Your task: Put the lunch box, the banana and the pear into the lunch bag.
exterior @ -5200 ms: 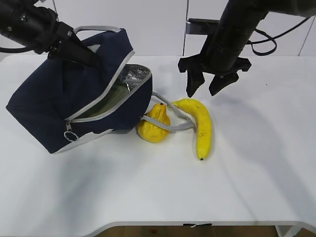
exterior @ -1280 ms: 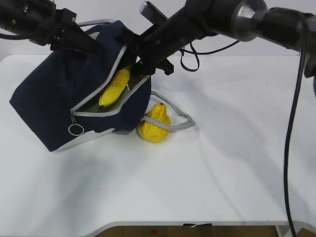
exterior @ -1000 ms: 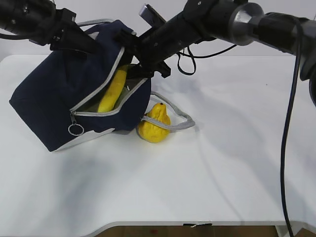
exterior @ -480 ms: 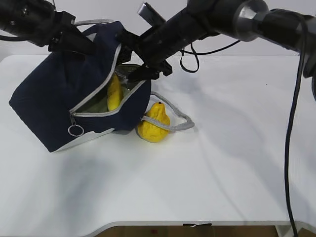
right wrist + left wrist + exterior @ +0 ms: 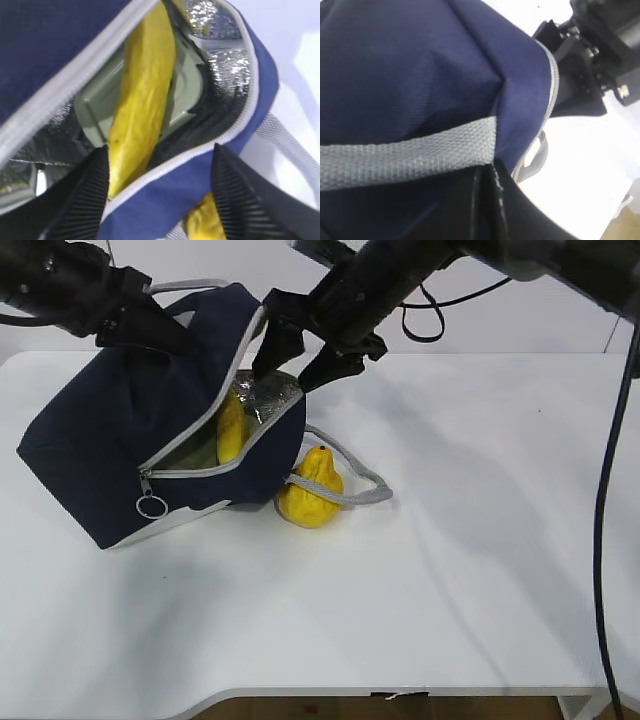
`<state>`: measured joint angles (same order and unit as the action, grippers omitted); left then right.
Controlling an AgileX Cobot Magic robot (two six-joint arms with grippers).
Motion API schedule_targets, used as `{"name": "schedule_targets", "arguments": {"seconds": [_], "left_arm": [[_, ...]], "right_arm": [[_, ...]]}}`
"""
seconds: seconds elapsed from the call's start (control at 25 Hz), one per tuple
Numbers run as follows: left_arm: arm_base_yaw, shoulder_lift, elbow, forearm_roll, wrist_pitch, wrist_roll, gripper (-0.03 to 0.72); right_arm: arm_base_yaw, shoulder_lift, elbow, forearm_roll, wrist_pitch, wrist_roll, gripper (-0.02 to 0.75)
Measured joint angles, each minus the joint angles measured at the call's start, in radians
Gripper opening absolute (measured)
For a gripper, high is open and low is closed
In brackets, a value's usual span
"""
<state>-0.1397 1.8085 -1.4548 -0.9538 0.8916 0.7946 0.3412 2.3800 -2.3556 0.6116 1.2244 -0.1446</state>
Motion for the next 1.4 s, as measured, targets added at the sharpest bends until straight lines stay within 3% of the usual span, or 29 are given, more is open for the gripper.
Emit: {"name": "schedule_targets", "arguments": {"seconds": [0.4, 0.72, 1.12, 1.4], "left_arm": [[0.000, 0.000, 0.000, 0.011, 0.005, -0.006, -0.007], [0.000, 0.000, 0.000, 0.013, 0.015, -0.012, -0.007], [0.000, 0.000, 0.000, 0.013, 0.040, -0.024, -0.007], [0.000, 0.000, 0.000, 0.013, 0.070, -0.026, -0.007]], "right_arm": [[0.000, -0.028, -0.005, -0.050, 0.014, 0.012, 0.483], [0.000, -0.102, 0.001, -0.117, 0.017, 0.072, 0.472], [0.000, -0.308, 0.321, -0.193, 0.017, 0.081, 0.471], [0.016, -0.338, 0.391, -0.228, 0.017, 0.072, 0.471]]}}
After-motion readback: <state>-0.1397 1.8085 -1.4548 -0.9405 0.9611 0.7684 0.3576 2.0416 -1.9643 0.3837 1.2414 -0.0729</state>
